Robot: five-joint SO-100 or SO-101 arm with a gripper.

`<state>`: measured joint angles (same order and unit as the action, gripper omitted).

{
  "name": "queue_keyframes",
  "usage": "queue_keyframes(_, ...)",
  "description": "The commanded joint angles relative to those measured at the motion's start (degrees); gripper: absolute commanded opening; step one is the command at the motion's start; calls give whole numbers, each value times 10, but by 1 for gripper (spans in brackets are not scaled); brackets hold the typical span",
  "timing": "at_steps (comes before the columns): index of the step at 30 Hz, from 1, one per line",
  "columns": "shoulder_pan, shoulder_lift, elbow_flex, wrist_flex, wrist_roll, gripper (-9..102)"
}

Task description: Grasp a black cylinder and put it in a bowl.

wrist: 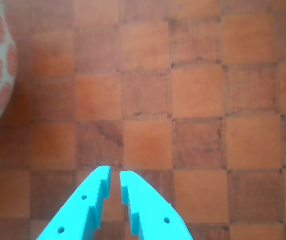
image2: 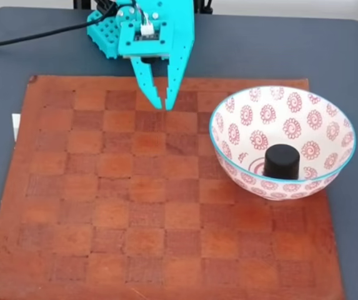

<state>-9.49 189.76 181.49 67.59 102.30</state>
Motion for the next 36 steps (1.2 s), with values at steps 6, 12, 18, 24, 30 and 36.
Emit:
queue_keyframes(6,7,9,10,-13,-4,0)
queue_keyframes(12,13,9,12,-22,-4,0)
queue_keyframes(18,13,9,12,-22,-4,0)
queue_keyframes(24,13,9,12,-22,-4,0)
queue_keyframes(30,14,9,12,-22,-4,0)
queue_keyframes(36,14,9,12,-22,-4,0)
